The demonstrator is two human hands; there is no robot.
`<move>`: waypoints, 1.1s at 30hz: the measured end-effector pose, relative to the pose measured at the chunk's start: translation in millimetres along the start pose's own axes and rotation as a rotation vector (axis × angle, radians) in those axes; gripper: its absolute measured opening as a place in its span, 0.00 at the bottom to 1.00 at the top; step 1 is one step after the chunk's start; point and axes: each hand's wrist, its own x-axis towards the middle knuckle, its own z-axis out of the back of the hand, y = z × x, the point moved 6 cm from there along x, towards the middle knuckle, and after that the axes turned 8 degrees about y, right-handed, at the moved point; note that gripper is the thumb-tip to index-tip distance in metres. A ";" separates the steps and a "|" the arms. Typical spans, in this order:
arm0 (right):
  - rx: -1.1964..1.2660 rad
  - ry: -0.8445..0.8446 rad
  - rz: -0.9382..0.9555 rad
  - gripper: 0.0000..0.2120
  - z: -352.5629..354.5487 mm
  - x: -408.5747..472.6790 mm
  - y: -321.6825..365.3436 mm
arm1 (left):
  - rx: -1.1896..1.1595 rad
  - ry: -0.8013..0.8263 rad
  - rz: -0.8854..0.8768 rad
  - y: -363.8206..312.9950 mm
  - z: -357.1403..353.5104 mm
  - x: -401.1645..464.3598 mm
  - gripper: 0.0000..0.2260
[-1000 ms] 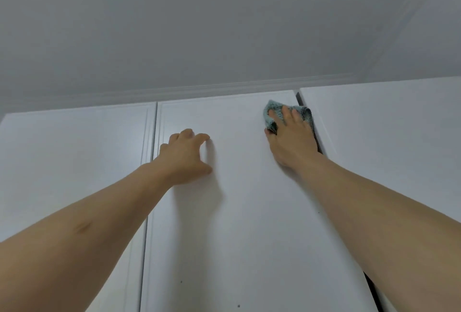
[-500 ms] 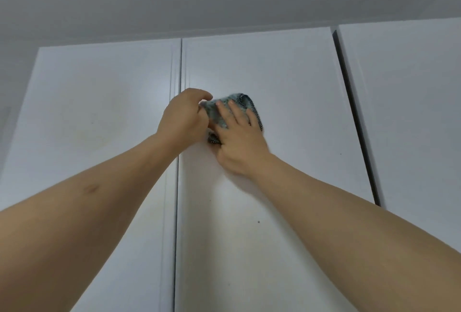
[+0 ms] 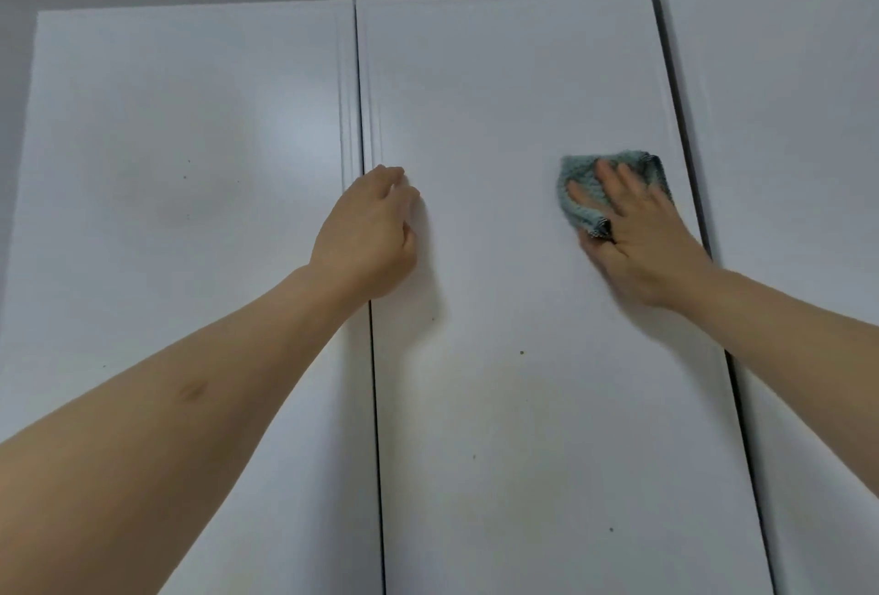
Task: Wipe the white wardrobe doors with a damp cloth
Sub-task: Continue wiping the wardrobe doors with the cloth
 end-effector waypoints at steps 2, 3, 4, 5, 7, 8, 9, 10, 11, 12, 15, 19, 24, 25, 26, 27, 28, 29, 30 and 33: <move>0.102 -0.053 -0.153 0.29 1.2 -13.6 -13.6 | 0.028 0.003 -0.016 7.8 2.2 -6.2 0.12; 0.161 -0.103 -0.233 0.30 -0.1 -21.8 -13.5 | 0.039 0.001 -0.026 9.8 2.1 -9.5 0.12; 0.210 -0.158 -0.317 0.31 -2.3 -29.5 -8.8 | 0.043 0.003 -0.039 11.0 1.4 -12.7 0.12; 0.255 -0.197 -0.414 0.31 -5.1 -37.6 1.4 | 0.038 0.006 -0.053 12.3 1.4 -16.8 0.12; 0.336 -0.232 -0.603 0.31 -12.3 -47.9 29.6 | 0.016 0.004 -0.082 15.6 2.4 -23.4 0.13; 0.371 -0.233 -0.657 0.31 -14.5 -49.8 44.9 | 0.000 -0.006 -0.094 16.9 3.4 -26.0 0.14; 0.400 -0.227 -0.679 0.32 -14.6 -49.6 61.9 | -0.018 -0.016 -0.102 19.2 4.3 -28.7 0.16; 0.402 -0.209 -0.668 0.32 -15.4 -48.0 80.6 | -0.045 -0.026 -0.100 23.6 4.8 -32.4 0.18; 0.381 -0.185 -0.621 0.32 -18.3 -44.4 99.3 | -0.069 -0.035 -0.095 26.7 5.1 -34.4 0.19; 0.349 -0.151 -0.562 0.31 -20.9 -40.3 119.0 | -0.091 -0.044 -0.090 30.2 5.2 -36.1 0.20; 0.268 -0.058 -0.342 0.30 -29.2 -22.0 180.3 | -0.136 -0.047 -0.089 34.7 8.6 -40.9 0.19; 0.158 0.050 -0.055 0.31 -39.2 -15.7 250.7 | -0.200 -0.001 -0.093 30.4 12.0 -51.0 0.22; -0.060 0.093 0.146 0.29 -62.6 -44.8 251.3 | -0.155 0.086 -0.101 22.0 9.0 -54.2 0.26; -0.108 0.117 0.196 0.30 -67.7 -52.9 242.3 | -0.145 0.093 -0.108 17.1 8.5 -54.6 0.25; -0.142 0.138 0.236 0.31 -70.4 -59.3 232.8 | -0.140 0.099 -0.112 13.5 8.5 -54.5 0.25; -0.168 0.153 0.265 0.31 -70.4 -64.7 222.5 | -0.129 0.109 -0.113 9.4 8.0 -54.9 0.24; -0.183 0.170 0.278 0.31 -67.9 -70.3 208.2 | -0.117 0.121 -0.109 2.7 5.6 -55.3 0.23; -0.189 0.183 0.267 0.31 -65.5 -71.9 195.8 | -0.111 0.130 -0.104 0.4 4.2 -55.5 0.22; -0.186 0.202 0.241 0.31 -61.9 -73.7 179.9 | -0.114 0.136 -0.096 -3.8 1.5 -54.8 0.20; -0.143 0.218 0.134 0.32 -51.4 -77.0 131.2 | -0.123 0.160 -0.087 -15.2 -8.1 -51.8 0.17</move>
